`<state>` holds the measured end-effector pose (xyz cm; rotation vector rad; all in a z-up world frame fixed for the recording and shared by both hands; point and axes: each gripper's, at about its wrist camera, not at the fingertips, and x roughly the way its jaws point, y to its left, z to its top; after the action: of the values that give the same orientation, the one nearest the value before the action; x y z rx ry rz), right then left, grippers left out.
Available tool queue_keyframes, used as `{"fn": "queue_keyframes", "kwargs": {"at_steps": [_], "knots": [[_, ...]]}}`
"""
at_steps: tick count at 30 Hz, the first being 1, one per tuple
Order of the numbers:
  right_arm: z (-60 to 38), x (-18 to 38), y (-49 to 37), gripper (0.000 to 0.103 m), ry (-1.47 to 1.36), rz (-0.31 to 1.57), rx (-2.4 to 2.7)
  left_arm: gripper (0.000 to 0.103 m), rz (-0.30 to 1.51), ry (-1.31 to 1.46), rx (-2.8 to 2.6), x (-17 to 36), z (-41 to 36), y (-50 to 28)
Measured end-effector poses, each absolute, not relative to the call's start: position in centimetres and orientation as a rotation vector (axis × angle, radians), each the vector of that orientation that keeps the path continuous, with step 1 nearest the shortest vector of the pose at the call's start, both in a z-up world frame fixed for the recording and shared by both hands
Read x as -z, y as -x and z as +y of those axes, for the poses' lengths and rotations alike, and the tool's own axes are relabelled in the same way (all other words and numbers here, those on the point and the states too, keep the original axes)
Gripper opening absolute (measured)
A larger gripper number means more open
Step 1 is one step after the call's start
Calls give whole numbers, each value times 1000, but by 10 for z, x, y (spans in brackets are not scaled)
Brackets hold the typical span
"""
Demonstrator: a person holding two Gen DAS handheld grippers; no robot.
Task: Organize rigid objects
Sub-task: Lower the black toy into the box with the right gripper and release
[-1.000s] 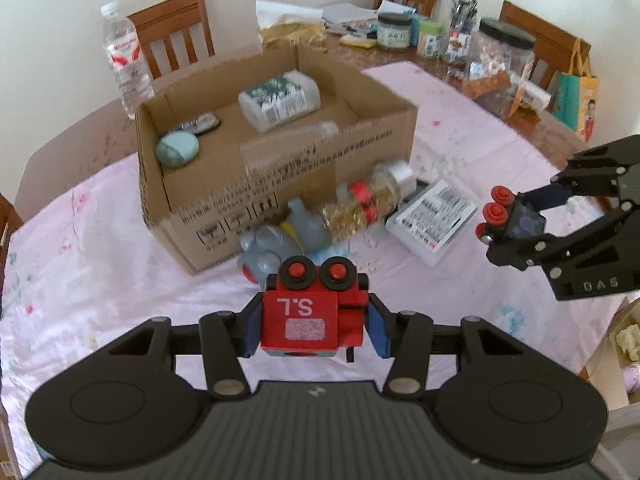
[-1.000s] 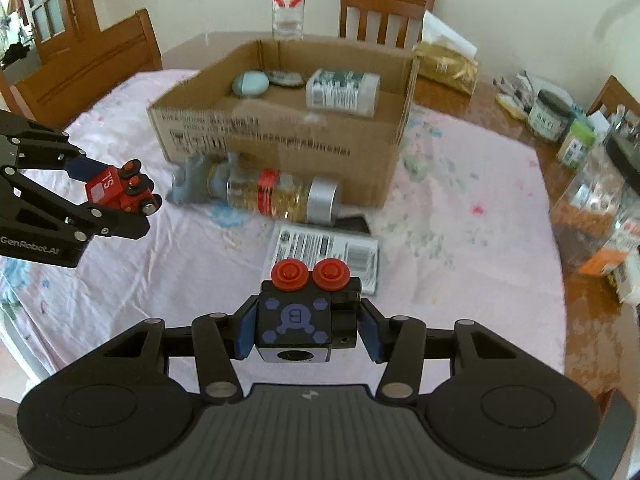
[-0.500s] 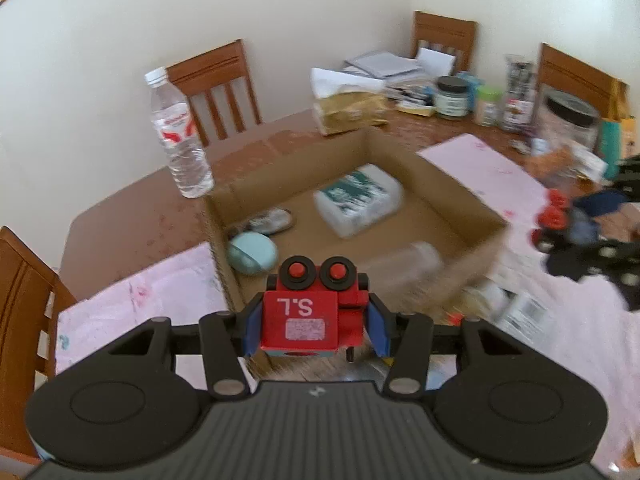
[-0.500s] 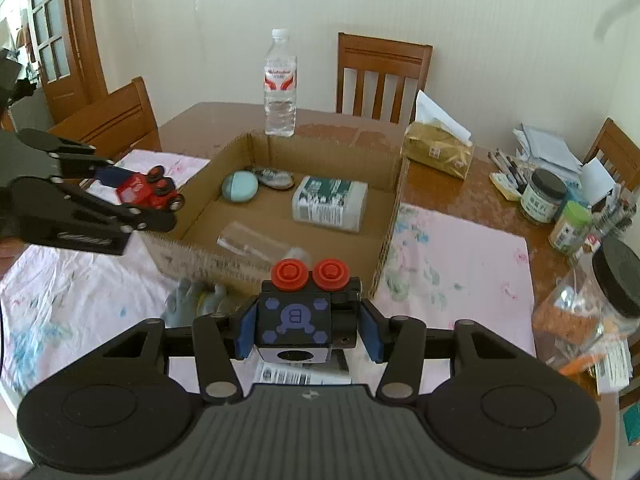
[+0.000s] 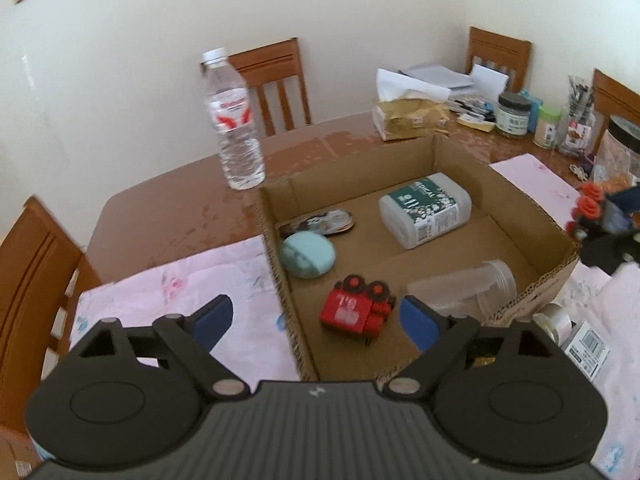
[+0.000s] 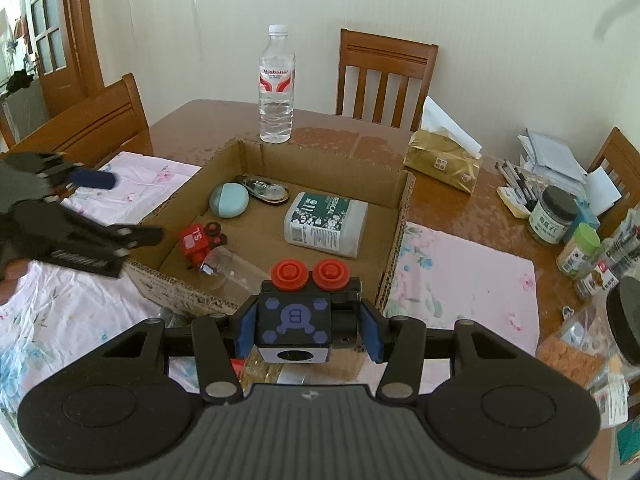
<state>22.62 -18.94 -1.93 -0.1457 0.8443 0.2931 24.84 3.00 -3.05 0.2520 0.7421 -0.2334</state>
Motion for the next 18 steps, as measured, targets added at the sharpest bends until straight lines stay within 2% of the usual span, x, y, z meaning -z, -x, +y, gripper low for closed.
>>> {"fn": "queue_keyframes", "kwargs": {"at_steps": [5,14,15,16,17,18], "knots": [[-186,21,-245,56,163,847,-296,97,780,-184,225,26,45,-224],[-179,23,-294,57,168,866,-273,98,816,-148,118,24,65,-187],[-178,22,-298,68,166,858,-267,98,817,-146,121,24,67,-185],[-177,22,-301,90,166,850,-260,98,816,-145,120,23,68,-183],[-176,21,-302,100,166,838,-240,98,817,-146,118,23,70,-181],[-176,19,-301,103,160,820,-227,98,819,-150,118,23,71,-180]]}}
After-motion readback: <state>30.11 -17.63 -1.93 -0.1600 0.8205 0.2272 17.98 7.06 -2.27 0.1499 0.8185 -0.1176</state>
